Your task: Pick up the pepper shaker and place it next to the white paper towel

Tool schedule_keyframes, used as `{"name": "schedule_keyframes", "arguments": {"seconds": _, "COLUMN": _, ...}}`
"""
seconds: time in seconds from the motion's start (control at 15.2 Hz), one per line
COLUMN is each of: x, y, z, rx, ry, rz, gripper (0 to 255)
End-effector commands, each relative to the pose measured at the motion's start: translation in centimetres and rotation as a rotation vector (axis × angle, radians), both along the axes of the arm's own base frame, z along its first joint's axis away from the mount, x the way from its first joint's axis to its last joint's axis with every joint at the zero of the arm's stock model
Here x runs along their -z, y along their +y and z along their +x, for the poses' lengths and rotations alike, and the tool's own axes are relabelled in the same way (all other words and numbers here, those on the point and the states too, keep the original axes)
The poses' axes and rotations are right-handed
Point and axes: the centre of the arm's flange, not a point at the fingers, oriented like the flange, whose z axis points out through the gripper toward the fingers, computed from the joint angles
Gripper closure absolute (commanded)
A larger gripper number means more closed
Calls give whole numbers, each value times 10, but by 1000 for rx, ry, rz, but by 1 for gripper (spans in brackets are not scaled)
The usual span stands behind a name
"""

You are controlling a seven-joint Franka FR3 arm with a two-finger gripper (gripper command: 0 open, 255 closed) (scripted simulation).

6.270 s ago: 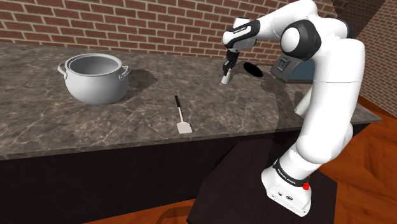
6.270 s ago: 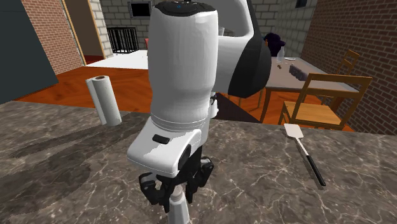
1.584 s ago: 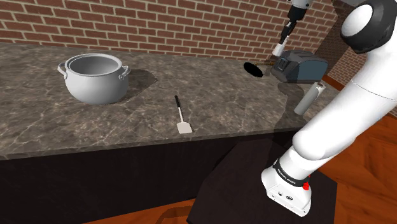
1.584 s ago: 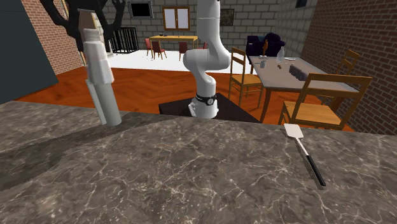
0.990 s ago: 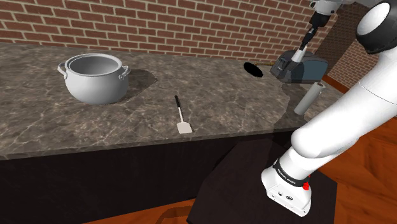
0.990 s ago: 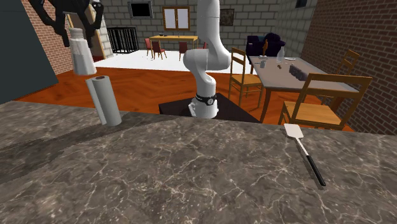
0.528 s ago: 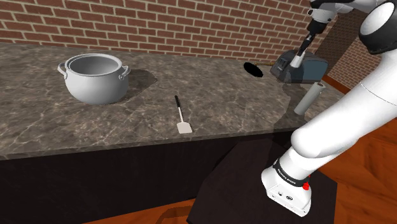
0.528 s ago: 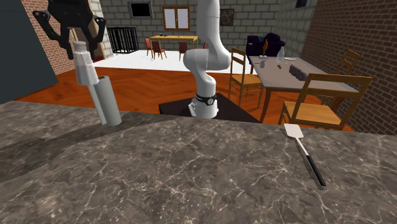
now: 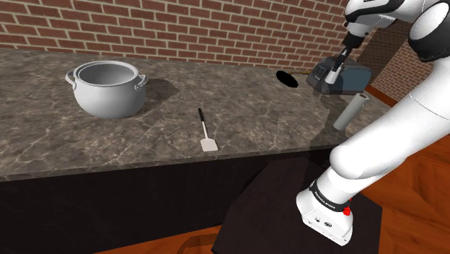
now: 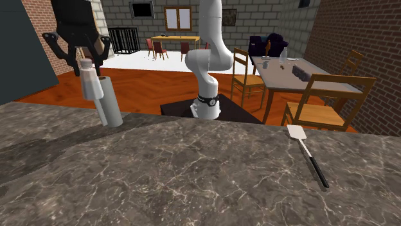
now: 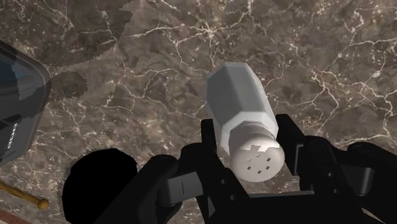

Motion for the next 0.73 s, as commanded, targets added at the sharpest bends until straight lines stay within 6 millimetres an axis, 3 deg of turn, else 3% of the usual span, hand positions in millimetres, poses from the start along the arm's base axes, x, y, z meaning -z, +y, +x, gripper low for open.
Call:
{"name": "schedule_keyframes", "arguments": {"seconds": 0.0, "x": 11, "y": 1, "z": 1, "rx": 0, "ry": 0, "rz": 0, "gripper": 255}}
{"name": "schedule_keyframes", "arguments": {"seconds": 0.66, "x": 64, "y": 1, "z": 1, "rx": 0, "ry": 0, "rz": 0, "gripper": 255}}
